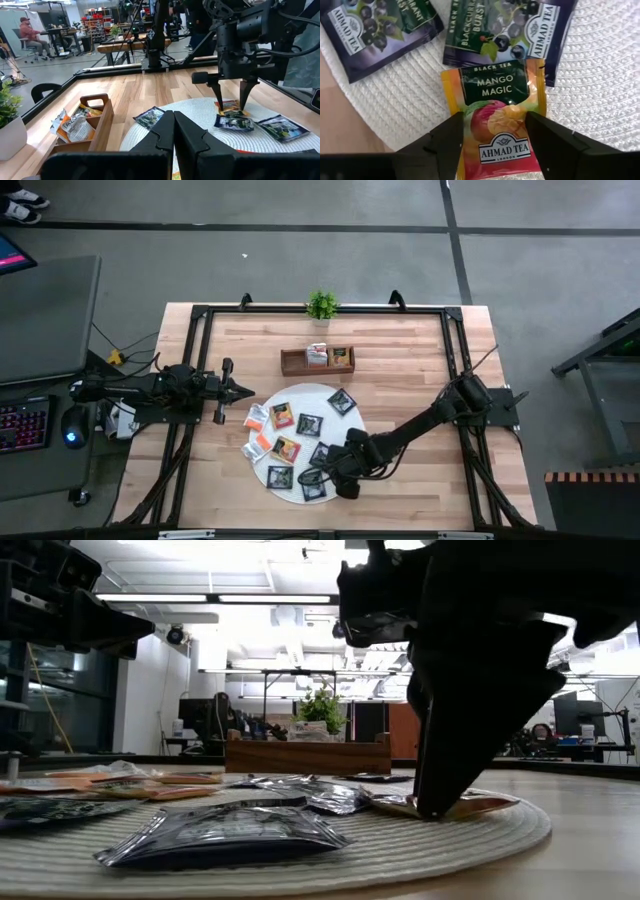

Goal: Pick & Place Tea
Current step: Put the yellow tea bag into the right section of the wooden organizer

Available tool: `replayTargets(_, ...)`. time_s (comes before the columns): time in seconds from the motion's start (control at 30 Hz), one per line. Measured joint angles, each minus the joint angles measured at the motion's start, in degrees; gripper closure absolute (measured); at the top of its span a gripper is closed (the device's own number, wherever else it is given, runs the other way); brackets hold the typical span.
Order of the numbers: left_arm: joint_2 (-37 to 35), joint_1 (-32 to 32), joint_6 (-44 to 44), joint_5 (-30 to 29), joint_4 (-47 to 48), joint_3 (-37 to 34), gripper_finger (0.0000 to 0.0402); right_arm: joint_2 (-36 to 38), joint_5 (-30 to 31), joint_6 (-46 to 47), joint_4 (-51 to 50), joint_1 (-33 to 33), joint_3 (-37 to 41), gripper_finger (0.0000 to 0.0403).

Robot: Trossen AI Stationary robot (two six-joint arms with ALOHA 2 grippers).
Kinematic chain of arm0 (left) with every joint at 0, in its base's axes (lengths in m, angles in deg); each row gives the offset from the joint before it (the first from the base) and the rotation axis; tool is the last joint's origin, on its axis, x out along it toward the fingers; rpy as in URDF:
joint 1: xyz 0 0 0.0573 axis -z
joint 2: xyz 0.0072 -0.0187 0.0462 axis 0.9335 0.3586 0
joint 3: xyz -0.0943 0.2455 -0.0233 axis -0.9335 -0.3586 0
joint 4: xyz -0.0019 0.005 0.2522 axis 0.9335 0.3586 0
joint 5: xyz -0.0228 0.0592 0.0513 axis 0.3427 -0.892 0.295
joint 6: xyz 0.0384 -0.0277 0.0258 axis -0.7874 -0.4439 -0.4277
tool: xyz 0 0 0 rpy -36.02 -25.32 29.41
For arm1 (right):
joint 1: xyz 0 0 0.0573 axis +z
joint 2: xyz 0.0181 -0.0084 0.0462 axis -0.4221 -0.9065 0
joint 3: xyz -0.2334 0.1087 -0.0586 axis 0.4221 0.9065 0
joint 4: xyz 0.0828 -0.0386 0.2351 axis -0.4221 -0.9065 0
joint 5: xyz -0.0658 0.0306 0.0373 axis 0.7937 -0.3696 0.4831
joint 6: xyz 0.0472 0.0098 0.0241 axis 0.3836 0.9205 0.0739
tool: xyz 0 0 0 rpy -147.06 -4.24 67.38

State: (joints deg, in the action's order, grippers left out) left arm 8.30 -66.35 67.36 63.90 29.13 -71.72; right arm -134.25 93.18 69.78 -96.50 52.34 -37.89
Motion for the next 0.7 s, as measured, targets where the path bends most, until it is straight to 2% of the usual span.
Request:
replayTargets(0.13, 0.00, -0.01, -0.02, -0.02, 0.00, 0.00, 0.0401, -0.01, -0.10, 1.72, -0.38, -0.05, 0.04, 0.0238)
replayTargets(0.47, 0.00, 0.00, 0.00, 0.00, 0.00, 0.00, 0.0401, -0.01, -2.46, 3.32, 0.11, -0.22, 0.09, 0.0387)
replayTargets(0.7, 0.00, -0.01, -0.01, -0.01, 0.00, 0.00, 0.0401, 0.93, -1.01, 5.40, -0.33, -0.11, 0.15, 0.0395)
